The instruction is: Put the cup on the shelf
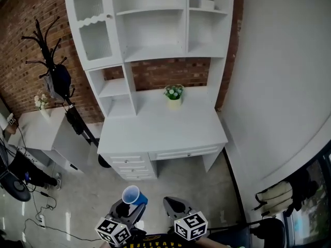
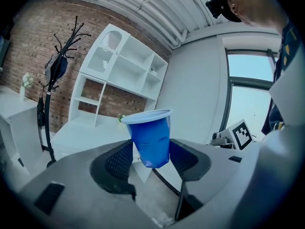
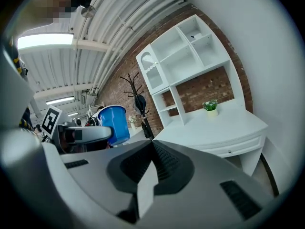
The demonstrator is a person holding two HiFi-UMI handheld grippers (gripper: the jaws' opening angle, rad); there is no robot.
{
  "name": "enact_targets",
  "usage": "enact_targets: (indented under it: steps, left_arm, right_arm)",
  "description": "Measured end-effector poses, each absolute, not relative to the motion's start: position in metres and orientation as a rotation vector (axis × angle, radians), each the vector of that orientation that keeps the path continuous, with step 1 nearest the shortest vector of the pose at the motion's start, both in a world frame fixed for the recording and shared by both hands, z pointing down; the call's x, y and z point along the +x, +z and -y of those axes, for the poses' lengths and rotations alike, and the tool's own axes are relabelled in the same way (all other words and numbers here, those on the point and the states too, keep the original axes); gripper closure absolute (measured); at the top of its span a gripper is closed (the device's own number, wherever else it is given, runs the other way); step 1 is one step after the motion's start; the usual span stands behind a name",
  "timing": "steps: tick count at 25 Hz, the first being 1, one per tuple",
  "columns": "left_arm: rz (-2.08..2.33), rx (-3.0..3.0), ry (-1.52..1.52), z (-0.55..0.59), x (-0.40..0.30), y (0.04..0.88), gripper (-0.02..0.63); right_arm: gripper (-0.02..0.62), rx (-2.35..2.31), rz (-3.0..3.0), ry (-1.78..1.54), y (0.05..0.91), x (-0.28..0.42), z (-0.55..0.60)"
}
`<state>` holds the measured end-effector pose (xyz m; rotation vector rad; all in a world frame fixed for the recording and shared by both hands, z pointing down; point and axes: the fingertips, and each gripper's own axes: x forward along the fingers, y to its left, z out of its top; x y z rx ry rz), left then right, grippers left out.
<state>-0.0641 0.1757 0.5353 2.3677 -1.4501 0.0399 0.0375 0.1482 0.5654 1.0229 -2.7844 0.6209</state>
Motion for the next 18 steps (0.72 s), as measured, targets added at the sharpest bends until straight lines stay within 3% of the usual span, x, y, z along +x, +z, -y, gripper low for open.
enact_targets:
  steps: [10, 18]
  left_arm:
    - [1.455, 2.392, 0.131, -0.083, -0.004, 0.529, 0.363]
    - [1.446, 2.383, 0.148, -0.046, 0.002, 0.533, 0.362]
  right_arm:
    - [0.589, 1.062, 2.795, 0.725, 0.567, 0.099, -0.052]
    - [0.589, 1.111, 2.778, 0.798, 0.577, 0.114, -0.017]
